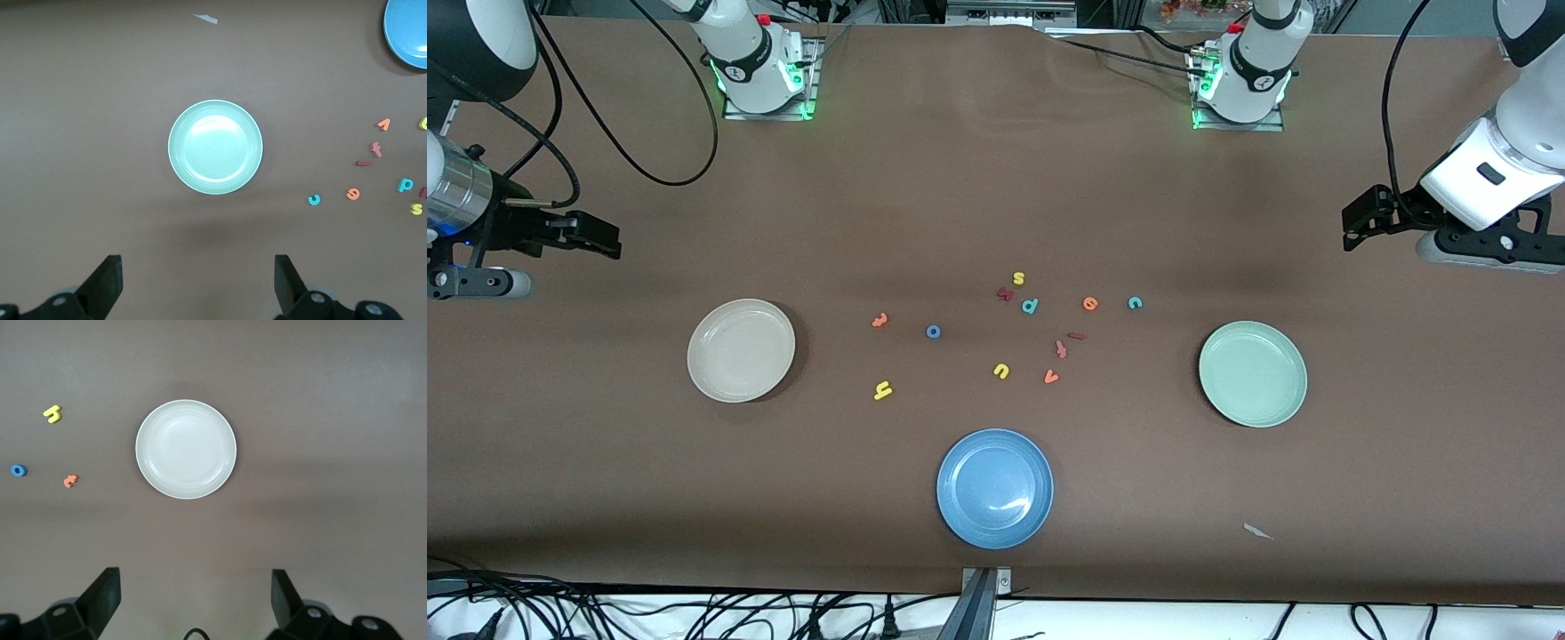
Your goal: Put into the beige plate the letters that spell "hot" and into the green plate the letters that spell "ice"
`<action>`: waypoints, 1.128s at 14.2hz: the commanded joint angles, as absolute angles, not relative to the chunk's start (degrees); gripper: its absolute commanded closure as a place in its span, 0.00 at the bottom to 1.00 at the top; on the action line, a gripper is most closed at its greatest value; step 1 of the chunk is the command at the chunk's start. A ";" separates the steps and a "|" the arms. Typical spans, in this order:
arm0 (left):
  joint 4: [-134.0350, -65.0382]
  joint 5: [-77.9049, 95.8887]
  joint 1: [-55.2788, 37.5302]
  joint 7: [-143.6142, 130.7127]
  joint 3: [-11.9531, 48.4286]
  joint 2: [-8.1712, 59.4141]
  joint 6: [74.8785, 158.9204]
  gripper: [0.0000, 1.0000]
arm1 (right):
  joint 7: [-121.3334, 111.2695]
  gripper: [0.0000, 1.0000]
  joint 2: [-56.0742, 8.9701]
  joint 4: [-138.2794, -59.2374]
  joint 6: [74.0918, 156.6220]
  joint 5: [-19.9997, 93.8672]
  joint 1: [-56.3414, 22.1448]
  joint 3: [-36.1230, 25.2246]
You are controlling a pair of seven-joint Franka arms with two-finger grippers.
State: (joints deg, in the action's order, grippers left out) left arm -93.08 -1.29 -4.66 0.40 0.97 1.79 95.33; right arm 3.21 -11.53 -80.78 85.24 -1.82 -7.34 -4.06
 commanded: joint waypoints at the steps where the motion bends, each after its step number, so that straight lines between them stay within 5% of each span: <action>1: -91.32 -2.11 -4.57 1.23 1.14 2.46 93.96 0.00 | 2.64 0.00 -10.46 -82.18 86.13 -0.88 -7.03 -4.13; 16: -91.32 -2.11 -4.57 1.14 1.14 2.37 93.87 0.00 | 3.43 0.00 -10.55 -82.18 86.92 -0.70 -7.12 -3.87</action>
